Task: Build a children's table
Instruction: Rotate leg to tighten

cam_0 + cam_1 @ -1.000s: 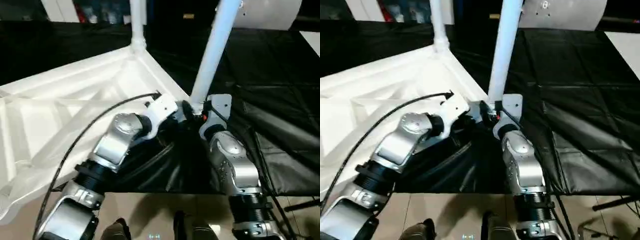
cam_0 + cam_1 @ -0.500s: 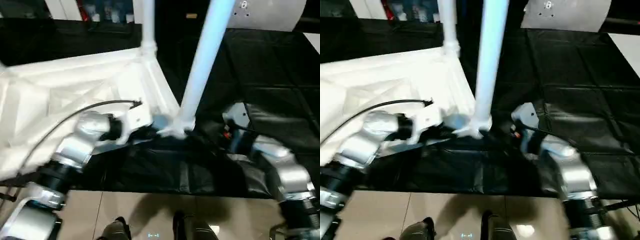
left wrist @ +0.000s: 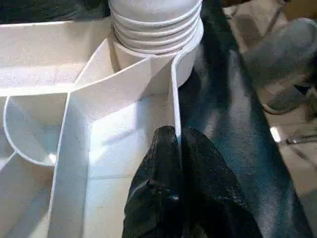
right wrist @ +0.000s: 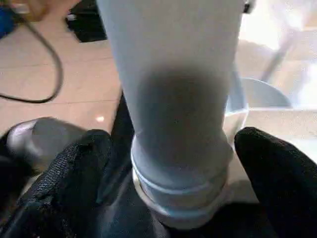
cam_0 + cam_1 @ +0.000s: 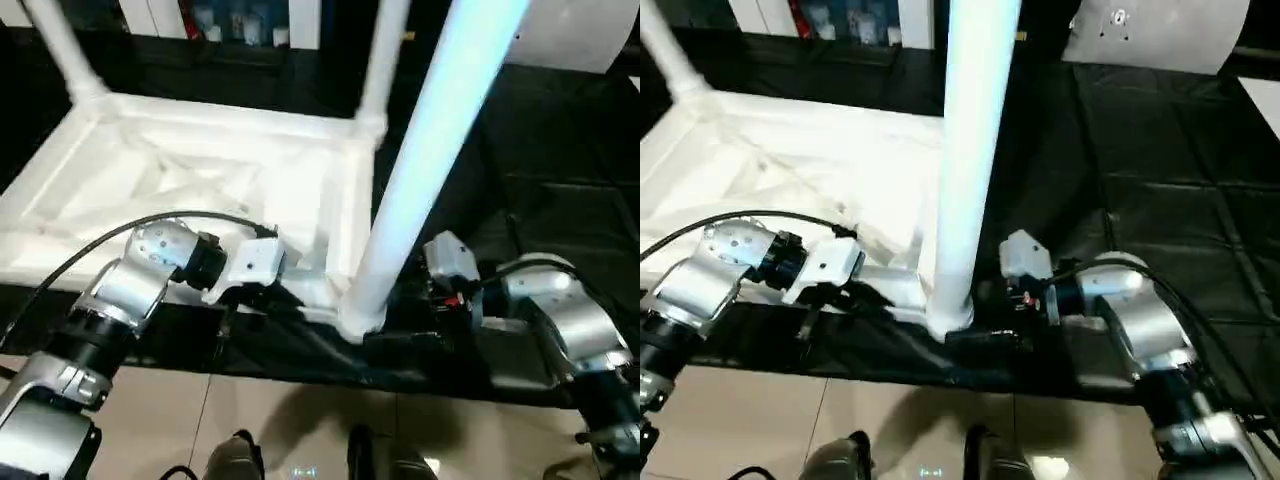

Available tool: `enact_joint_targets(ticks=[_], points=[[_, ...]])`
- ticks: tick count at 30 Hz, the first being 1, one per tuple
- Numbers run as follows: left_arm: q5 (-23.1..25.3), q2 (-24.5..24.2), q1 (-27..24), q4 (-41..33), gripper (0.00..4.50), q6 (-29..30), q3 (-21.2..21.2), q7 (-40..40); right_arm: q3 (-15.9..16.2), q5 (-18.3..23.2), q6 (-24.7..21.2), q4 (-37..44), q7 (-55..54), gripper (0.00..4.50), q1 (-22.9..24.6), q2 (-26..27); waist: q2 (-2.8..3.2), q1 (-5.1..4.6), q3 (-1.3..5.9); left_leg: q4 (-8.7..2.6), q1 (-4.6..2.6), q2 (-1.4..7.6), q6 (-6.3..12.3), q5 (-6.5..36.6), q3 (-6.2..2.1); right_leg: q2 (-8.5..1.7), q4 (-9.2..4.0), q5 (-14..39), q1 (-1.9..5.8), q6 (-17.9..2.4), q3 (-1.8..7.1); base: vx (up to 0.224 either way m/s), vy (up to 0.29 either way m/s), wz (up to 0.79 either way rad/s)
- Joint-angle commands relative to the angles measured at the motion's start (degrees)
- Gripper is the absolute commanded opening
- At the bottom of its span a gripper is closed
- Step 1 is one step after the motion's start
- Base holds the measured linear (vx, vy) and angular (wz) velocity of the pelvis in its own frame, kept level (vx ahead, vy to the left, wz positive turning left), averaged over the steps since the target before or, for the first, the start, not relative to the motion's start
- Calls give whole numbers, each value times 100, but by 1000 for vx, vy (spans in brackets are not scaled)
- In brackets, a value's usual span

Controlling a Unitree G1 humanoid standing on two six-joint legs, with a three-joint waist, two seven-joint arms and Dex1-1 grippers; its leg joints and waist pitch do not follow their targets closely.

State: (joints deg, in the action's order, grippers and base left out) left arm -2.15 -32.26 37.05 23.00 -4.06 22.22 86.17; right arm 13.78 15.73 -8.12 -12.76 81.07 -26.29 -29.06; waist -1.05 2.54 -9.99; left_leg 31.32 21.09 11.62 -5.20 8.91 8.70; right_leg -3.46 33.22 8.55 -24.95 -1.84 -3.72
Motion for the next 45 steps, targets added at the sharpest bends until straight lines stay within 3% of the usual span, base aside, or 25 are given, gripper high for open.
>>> enact_joint_targets(ticks=[1, 13, 17, 18, 20, 21, 28, 30, 31, 32, 35, 36, 39, 42, 45], points=[[250, 48, -82, 62, 0, -130, 542, 440, 111, 40, 43, -76, 239, 430, -73, 20, -43, -21, 414, -265, -26, 125, 662, 862, 89, -384, -299, 1286, 389, -1375, 287, 0, 0, 0], [272, 101, 53, 242, 0, -395, 667, 633, 319, 13, 119, -601, 688, 331, -469, 187, -59, 58, 418, -258, -33, 133, 642, 784, 111, -382, -263, 1023, 393, -1484, 289, 0, 0, 0], [272, 100, 73, 321, 0, -458, 675, 633, 329, 0, 174, -715, 763, 310, -533, 207, -38, 70, 418, -259, -36, 137, 613, 809, 111, -389, -268, 1093, 390, -1464, 288, 0, 0, 0], [275, 102, 74, 336, 0, -468, 674, 633, 329, -3, 189, -737, 777, 288, -542, 209, -44, 64, 417, -258, -33, 133, 614, 819, 114, -383, -274, 1103, 389, -1467, 286, 0, 0, 0], [290, 132, 54, 361, 0, -467, 627, 624, 329, -1, 199, -724, 798, 280, -515, 209, -39, 68, 417, -263, -38, 137, 593, 849, 114, -383, -276, 1115, 392, -1472, 288, 0, 0, 0], [262, 182, 11, 362, 0, -365, 547, 504, 324, 18, 160, -617, 770, 280, -411, 212, -3, 76, 423, -263, -40, 140, 584, 845, 108, -386, -271, 1088, 397, -1490, 288, 0, 0, 0], [69, 448, -149, 148, 0, 289, 235, -188, 76, 277, -428, -143, 112, 258, 45, 377, -20, 99, 417, -278, -49, 146, 525, 972, 111, -384, -307, 1272, 396, -1466, 289, 0, 0, 0], [92, 552, -188, 55, 0, 547, 151, -524, -58, 352, -538, -11, -228, 258, 216, 507, -28, 87, 402, -291, -42, 146, 462, 1097, 106, -399, -341, 1605, 392, -1366, 285, 0, 0, 0], [103, 638, -220, -18, 0, 737, 90, -767, -140, 399, -659, 113, -475, 258, 343, 591, -14, 97, 380, -299, -73, 149, 423, 1219, 112, -405, -392, 1867, 357, -1290, 296, 0, 0, 0], [105, 731, -242, -86, 0, 991, 18, -991, -204, 363, -727, 202, -759, 258, 438, 680, -42, 86, 377, -306, -85, 148, 377, 1342, 114, -404, -414, 2113, 344, -1230, 296, 0, 0, 0], [99, 971, -267, -193, 0, 1318, -150, -1471, -356, 291, -801, 359, -1389, 258, 619, 938, -60, 37, 335, -361, -43, 114, 234, 1554, 70, -422, -493, 2980, 350, -852, 259, -19, 6, -3], [128, 1328, -243, -282, 0, 1784, -379, -2184, -576, 150, -947, 482, -2348, 258, 774, 1375, -83, 2, 311, -376, -18, 101, 149, 1566, 65, -415, -516, 3242, 344, -703, 257, -56, 19, -9], [228, 1776, -134, -315, 0, 2381, -678, -3156, -759, -69, -1075, 539, -3493, 257, 848, 1948, -110, -105, 302, -385, 1, 45, 71, 1720, 22, -446, -601, 3906, 325, -358, 192, 0, 0, 0], [316, 2035, -45, -315, 0, 2709, -861, -3733, -863, -244, -1129, 488, -4206, 257, 799, 2313, -94, -166, 299, -370, -57, 19, 180, 1869, 28, -450, -679, 4103, 247, -232, 186, 0, 0, 0], [582, 2514, 113, -325, 0, 3140, -1183, -4807, -1253, -468, -1209, 233, -5795, 256, 545, 3127, -71, -221, 340, -378, -36, 23, 196, 1733, 26, -444, -656, 3753, 270, -304, 187, 0, 0, 0]])
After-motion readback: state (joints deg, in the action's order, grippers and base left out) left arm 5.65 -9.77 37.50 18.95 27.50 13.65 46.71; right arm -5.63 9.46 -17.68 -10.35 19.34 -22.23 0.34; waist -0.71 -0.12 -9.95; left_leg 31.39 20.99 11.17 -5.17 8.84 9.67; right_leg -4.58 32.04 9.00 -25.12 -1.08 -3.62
